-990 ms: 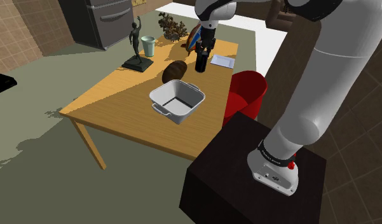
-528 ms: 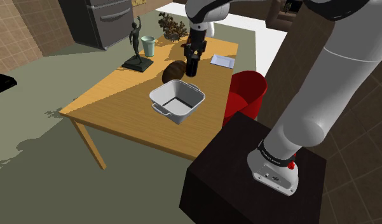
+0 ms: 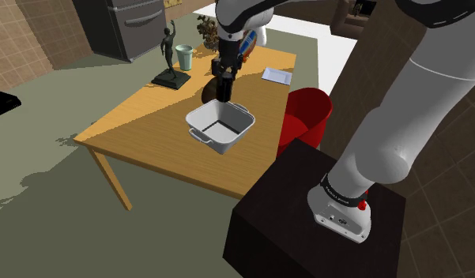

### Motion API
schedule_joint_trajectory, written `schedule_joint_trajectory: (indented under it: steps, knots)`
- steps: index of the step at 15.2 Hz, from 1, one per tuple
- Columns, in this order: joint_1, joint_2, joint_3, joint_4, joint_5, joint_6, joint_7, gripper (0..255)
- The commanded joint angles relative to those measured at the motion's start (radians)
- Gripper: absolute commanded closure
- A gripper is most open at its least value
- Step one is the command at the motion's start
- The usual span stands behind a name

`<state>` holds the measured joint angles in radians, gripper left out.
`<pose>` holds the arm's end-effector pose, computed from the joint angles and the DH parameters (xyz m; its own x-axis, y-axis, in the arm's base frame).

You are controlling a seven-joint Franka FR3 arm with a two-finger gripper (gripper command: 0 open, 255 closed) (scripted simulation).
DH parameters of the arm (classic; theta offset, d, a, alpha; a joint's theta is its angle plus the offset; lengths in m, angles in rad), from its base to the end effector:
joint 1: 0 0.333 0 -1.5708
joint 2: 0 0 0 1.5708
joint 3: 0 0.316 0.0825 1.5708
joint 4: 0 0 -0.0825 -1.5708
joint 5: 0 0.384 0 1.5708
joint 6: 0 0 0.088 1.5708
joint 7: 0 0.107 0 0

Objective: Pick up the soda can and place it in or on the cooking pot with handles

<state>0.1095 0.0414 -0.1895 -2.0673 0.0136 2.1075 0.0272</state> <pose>0.5537 -0.0430 0.4127 0.9935 -0.1138 -0.0006 -0.1138 -0.9935 -0.0039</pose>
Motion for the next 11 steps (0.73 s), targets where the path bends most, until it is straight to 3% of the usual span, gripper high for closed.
schedule_joint_trajectory:
  steps: [1, 11]
  knots:
    - [0.005, 0.005, 0.005, -0.015, 0.001, 0.02, 0.011, 255]
    - [0.003, 0.071, 0.006, -0.077, 0.018, 0.147, -0.001, 255]
